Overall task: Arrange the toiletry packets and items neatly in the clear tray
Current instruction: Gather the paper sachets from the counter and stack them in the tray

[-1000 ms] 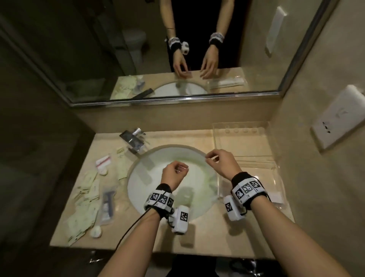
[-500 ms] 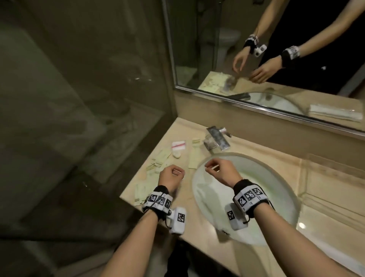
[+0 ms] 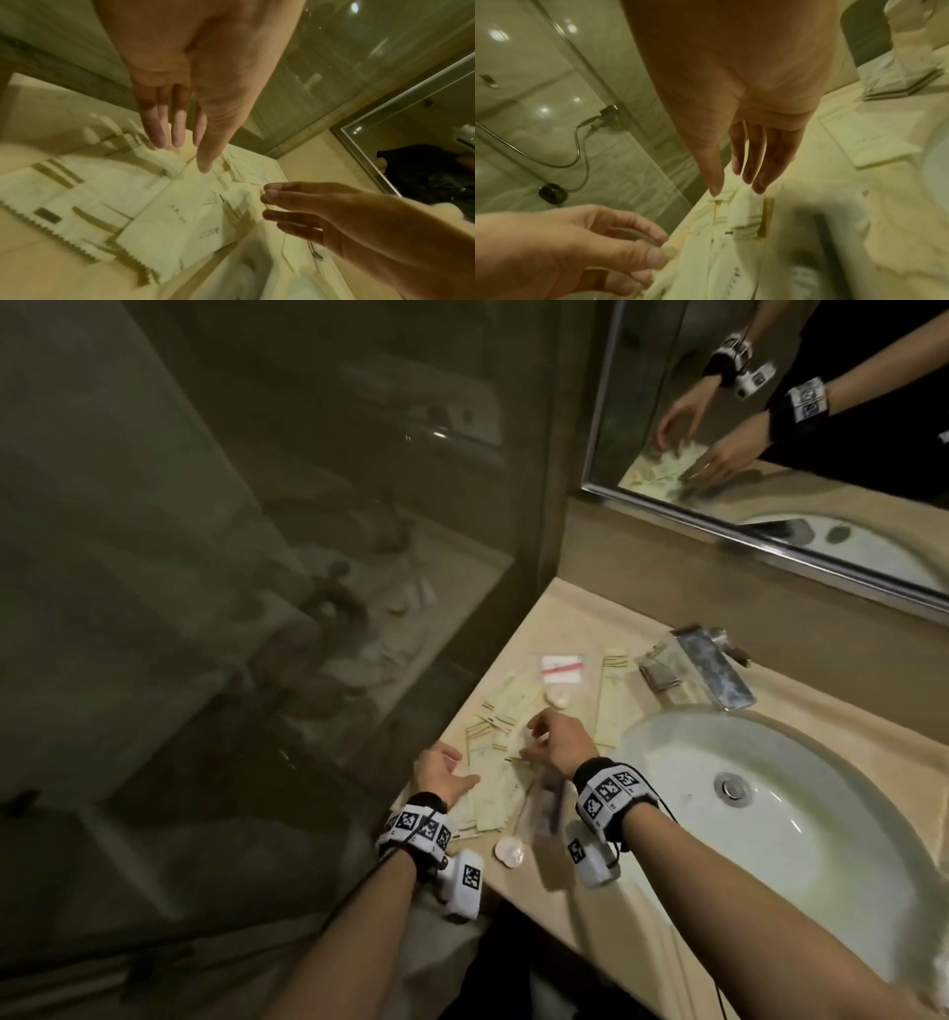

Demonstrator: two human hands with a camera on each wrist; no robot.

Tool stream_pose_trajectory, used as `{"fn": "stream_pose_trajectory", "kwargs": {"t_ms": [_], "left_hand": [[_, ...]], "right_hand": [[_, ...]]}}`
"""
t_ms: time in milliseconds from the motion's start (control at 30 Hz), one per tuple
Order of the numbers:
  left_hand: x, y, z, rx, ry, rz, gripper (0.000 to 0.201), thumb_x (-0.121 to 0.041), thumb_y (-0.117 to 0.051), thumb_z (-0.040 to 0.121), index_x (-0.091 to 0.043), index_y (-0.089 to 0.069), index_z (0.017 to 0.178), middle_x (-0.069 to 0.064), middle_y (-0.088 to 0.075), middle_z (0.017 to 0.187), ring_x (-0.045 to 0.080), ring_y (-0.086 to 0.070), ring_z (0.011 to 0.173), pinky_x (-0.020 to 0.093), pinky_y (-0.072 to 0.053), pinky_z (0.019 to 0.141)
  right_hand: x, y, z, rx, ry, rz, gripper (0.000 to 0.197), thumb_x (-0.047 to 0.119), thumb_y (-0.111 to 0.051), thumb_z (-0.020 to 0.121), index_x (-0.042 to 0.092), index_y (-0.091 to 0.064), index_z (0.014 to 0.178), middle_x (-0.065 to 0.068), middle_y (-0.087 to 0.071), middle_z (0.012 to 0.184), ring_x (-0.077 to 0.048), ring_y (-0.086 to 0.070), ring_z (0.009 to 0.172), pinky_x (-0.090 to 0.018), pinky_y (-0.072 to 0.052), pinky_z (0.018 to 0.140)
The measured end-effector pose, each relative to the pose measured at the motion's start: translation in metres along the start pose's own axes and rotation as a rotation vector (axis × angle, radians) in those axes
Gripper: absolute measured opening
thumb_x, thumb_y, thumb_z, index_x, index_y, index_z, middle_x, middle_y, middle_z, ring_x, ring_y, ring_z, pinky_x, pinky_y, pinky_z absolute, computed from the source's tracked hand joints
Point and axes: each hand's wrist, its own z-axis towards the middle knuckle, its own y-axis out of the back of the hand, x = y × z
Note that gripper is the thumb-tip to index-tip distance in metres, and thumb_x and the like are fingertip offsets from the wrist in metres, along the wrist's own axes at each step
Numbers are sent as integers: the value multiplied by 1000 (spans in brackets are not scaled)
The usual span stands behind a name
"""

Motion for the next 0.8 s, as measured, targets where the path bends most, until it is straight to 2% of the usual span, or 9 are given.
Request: {"fn": "stream_pose_trajectory", "kwargs": {"t_ms": [100, 200, 367, 500, 633, 767, 800], "left_hand": [[5, -3, 5, -11, -4, 50, 48, -20, -88, 62, -15, -53, 96, 11, -54, 114, 27, -55, 107, 30, -45, 91], [3, -8, 10, -36, -6, 73, 58, -29, -90, 57, -16, -52, 98, 10, -53, 117, 29, -49, 114, 40, -43, 98], [-8, -17, 17, -32, -35, 151, 65, -32, -89, 58, -15, -52, 108, 7, -50, 122, 28, -44, 118, 40, -40, 101], [-11, -8, 20, 58, -53, 323, 73, -33, -91, 53, -17, -49, 110, 3, -48, 121, 26, -41, 116, 40, -41, 99], [-5, 4, 23, 137, -57, 441, 62, -25, -91, 55, -22, -47, 98, 2, -51, 118, 25, -41, 117, 41, -38, 103], [-6, 7, 23, 112, -36, 416, 47, -21, -88, 60, -24, -49, 87, 3, -59, 111, 24, -45, 114, 39, -40, 101], [-7, 7, 23, 102, -32, 404, 42, -20, -87, 63, -24, -52, 86, 4, -60, 110, 24, -46, 113, 38, -41, 100]], "right_hand": [[2, -15, 13, -81, -86, -6, 74, 22, -85, 70, 13, -46, 133, -8, -51, 133, -27, -55, 120, -37, -45, 103], [3, -23, 22, -130, -92, -23, 93, 22, -88, 65, 13, -36, 141, -7, -42, 141, -29, -50, 126, -39, -42, 108], [4, -29, 32, -156, -77, -89, 91, 22, -89, 62, 14, -37, 137, -8, -41, 138, -31, -51, 122, -40, -45, 103], [2, -28, 36, -120, -109, -37, 84, 20, -89, 63, 15, -39, 130, -10, -47, 134, -30, -55, 117, -38, -47, 100], [4, -26, 35, -123, -128, -29, 81, 21, -89, 63, 17, -37, 126, -10, -52, 128, -31, -59, 111, -40, -51, 94], [7, -28, 35, -111, -186, -55, 89, 22, -85, 69, 11, -28, 136, -12, -63, 116, -32, -64, 104, -43, -54, 88], [8, -29, 35, -102, -206, -68, 86, 24, -84, 70, 9, -30, 136, -12, -64, 114, -32, -64, 103, -42, -54, 86]]}}
